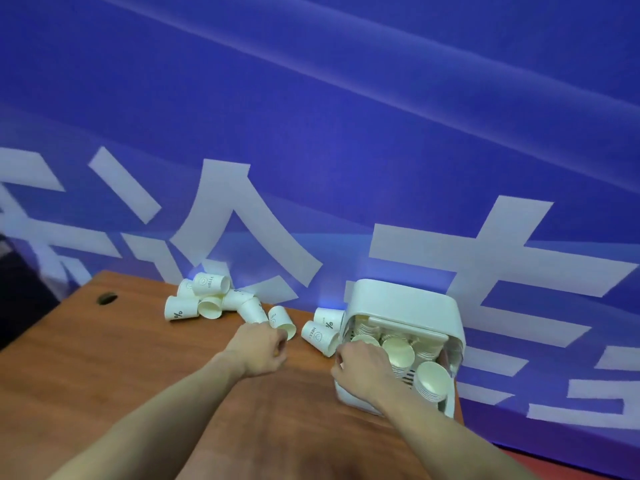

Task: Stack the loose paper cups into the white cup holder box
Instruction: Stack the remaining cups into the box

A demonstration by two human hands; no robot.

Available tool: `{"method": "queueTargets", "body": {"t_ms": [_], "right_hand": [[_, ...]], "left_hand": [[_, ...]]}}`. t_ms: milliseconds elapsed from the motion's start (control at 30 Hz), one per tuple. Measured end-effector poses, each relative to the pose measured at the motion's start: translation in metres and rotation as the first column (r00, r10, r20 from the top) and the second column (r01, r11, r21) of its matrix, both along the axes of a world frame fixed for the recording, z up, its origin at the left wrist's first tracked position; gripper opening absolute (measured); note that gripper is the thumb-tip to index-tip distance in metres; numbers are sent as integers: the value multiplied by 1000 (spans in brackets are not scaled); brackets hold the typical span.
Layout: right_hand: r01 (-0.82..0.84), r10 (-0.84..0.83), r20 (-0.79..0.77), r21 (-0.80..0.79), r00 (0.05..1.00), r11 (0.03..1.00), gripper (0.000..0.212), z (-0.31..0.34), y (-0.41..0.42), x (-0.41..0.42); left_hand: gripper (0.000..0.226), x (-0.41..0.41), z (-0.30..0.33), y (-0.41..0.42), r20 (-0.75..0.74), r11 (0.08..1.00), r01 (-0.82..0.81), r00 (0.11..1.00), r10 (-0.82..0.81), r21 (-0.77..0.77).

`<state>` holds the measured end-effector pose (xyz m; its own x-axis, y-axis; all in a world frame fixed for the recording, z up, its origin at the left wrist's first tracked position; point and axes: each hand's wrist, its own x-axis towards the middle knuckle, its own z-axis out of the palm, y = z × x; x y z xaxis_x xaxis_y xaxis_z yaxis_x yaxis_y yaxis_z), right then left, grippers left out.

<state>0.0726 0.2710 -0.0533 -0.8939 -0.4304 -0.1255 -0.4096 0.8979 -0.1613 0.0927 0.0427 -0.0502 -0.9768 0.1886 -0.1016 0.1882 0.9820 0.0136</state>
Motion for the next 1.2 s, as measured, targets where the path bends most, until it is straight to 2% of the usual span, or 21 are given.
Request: {"method": "queueTargets", "body": {"t_ms": [167, 333, 533, 733, 833, 933, 1033, 1133, 1200], "right_hand": [[0, 0, 50, 1, 999, 1000, 29, -11, -42, -3], [69, -71, 79, 28, 994, 997, 30, -26, -62, -13], [229, -231, 121, 35, 965, 973, 29, -48, -73, -35], [374, -364, 274, 17, 890, 927, 31, -85, -85, -61], [527, -469, 413, -33, 781, 849, 42, -102, -96, -74], [707, -572, 494, -133, 655, 694, 51, -121, -106, -90], [826, -664, 526, -147, 531, 544, 44, -130, -112, -104], [878, -689, 568, -136, 449, 460, 40, -151, -112, -113], [872, -681, 574, -133, 455, 471, 43, -185, -103, -118]], "left_hand": [[25, 7, -11, -40, 54, 999, -28, 998, 30, -25], [27, -7, -28, -68, 91, 999, -24, 995, 28, -45], [27, -44, -55, -77, 147, 1000, -6, 989, 10, -28], [29, -79, -99, -78, 170, 999, -48, 984, 51, -24], [32, -94, -116, -79, 167, 996, -83, 982, 89, -40], [35, -116, -128, -83, 180, 991, -82, 979, 100, -104], [41, -136, -136, -88, 186, 989, -93, 976, 114, -118], [47, -146, -149, -87, 218, 991, -59, 972, 84, -117], [46, -150, -155, -83, 225, 992, -49, 972, 74, -118]]}}
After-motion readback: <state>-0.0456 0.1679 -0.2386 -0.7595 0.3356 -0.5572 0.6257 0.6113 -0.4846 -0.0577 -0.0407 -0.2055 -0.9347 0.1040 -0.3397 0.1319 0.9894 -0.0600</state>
